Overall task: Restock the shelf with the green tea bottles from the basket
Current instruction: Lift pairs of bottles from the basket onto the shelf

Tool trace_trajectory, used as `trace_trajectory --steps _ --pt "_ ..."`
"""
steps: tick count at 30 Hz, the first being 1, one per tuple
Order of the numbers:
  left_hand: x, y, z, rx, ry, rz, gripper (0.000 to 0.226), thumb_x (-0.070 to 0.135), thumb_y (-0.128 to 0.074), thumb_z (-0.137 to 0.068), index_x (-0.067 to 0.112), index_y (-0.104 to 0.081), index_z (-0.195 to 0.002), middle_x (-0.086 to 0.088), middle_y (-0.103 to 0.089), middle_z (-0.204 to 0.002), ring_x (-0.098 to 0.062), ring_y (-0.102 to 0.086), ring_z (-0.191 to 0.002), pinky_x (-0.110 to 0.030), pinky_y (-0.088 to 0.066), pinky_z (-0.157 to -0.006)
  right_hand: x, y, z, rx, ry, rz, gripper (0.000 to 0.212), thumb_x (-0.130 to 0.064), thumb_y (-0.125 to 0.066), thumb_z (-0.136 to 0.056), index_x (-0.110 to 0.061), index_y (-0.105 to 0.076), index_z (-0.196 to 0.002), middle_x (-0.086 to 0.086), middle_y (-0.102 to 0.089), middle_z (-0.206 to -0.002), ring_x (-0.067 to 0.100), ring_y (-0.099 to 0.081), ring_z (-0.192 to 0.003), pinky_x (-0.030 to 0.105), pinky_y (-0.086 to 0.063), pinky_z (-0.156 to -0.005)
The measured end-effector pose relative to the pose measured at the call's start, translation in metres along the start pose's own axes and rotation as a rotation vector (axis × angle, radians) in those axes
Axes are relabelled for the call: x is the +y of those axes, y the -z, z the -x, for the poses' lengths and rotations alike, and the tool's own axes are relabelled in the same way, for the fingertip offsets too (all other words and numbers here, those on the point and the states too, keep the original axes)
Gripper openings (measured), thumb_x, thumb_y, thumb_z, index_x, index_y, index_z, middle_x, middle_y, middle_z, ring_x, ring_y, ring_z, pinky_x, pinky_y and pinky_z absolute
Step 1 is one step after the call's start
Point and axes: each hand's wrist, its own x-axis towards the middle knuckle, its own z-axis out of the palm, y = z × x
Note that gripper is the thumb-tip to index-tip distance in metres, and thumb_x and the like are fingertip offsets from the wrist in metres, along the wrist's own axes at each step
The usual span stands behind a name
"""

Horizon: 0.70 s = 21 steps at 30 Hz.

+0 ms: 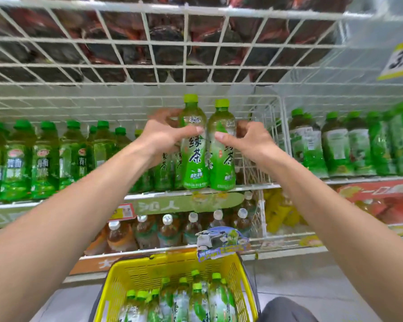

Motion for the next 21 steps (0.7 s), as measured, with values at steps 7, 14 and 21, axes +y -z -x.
trace_trajectory --steps 7,14,21 --pt "-0.032 -0.026 -0.046 -0.023 0.054 -0.035 0.039 0.025 -0.091 -0.072 0.033 -0.063 -0.099 0.002 -0.074 -0.100 -0.011 -0.070 -0.088 -0.027 -0.055 -0.074 0.052 -0.006 -0.049 -0.072 -0.147 0.009 0.057 -0.050 -0.081 -0.080 -0.018 -0.064 -0.125 -0.012 -0.064 -0.118 0.011 -0.061 -0.111 0.028 -0.048 -0.102" --pt "-0.077 -0.028 -0.083 -0.019 0.064 -0.177 0.038 0.033 -0.093 -0.067 0.026 -0.076 -0.100 0.010 -0.079 -0.092 -0.012 -0.074 -0.091 -0.034 -0.058 -0.091 0.082 -0.023 -0.082 -0.012 -0.105 0.234 0.039 -0.051 -0.080 -0.079 -0.016 -0.064 -0.083 -0.014 -0.058 -0.069 0.005 -0.056 -0.060 0.008 -0.042 -0.058" --pt "-0.101 -0.026 -0.097 -0.014 0.084 -0.228 0.016 0.028 -0.086 -0.078 0.024 -0.073 -0.084 0.023 -0.070 -0.063 0.008 -0.065 -0.058 -0.016 -0.053 -0.068 0.114 -0.051 -0.097 0.089 0.017 0.183 0.054 -0.058 -0.081 -0.075 -0.014 -0.076 -0.105 -0.006 -0.074 -0.076 0.006 -0.065 -0.059 0.033 -0.059 -0.066"
